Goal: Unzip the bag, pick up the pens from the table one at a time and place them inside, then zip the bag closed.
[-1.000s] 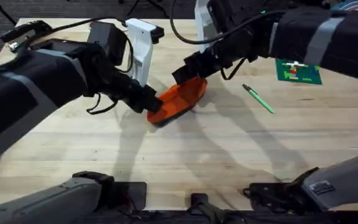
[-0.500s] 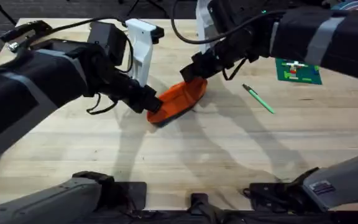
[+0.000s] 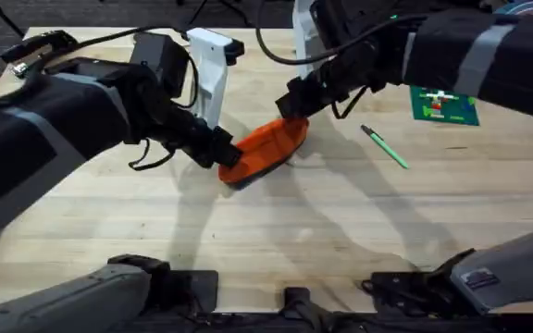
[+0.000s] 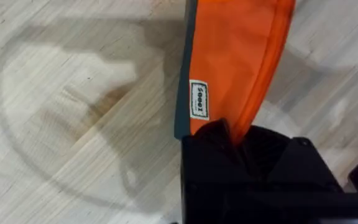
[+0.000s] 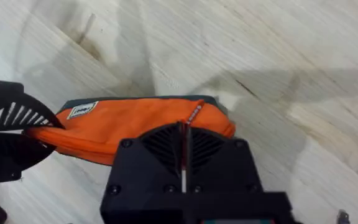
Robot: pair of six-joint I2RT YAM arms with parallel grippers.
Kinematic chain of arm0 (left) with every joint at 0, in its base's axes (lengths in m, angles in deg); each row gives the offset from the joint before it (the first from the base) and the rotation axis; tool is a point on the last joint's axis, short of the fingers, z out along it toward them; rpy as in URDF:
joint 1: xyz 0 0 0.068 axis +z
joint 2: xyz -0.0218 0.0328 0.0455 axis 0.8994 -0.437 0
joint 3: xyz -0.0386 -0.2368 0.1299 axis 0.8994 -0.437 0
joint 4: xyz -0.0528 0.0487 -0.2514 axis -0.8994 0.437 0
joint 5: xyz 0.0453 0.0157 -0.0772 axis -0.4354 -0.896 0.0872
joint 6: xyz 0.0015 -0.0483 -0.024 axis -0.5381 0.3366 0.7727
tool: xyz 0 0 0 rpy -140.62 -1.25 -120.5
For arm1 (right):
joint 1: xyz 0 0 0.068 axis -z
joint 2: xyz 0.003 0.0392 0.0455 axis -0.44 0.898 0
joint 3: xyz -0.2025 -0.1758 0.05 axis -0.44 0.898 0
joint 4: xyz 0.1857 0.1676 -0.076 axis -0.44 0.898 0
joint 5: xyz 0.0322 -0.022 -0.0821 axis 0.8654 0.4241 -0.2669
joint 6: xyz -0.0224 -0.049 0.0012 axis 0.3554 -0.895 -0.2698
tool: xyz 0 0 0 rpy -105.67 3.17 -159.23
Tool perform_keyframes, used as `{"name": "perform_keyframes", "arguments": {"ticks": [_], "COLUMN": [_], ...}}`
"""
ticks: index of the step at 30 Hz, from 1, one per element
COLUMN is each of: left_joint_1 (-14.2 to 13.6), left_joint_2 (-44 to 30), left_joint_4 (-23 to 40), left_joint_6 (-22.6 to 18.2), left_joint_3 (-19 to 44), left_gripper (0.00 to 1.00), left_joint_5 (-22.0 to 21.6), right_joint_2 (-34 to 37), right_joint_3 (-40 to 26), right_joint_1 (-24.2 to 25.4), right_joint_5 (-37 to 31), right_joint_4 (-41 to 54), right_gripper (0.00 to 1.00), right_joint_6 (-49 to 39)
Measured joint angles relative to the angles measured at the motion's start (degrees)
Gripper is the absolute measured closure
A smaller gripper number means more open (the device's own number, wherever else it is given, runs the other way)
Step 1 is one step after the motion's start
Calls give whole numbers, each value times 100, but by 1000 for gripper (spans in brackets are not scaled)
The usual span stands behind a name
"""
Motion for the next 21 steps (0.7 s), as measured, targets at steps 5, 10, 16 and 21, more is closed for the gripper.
{"name": "perform_keyframes", "arguments": {"ticks": [5,10,16,21], "left_joint_1": [0,0,0,0], "left_joint_2": [0,0,0,1], "left_joint_4": [0,0,0,0], "left_joint_6": [0,0,0,0], "left_joint_3": [0,0,0,0], "left_gripper": [958,958,958,958], "left_joint_5": [0,0,0,-2], "right_joint_2": [0,-48,-265,-298], "right_joint_3": [-2,-5,-82,-136], "right_joint_1": [0,-2,-2,-7], "right_joint_5": [2,4,7,23], "right_joint_4": [-1,5,36,42], "right_gripper": [969,969,969,969], "right_joint_6": [0,-40,-87,-90]}}
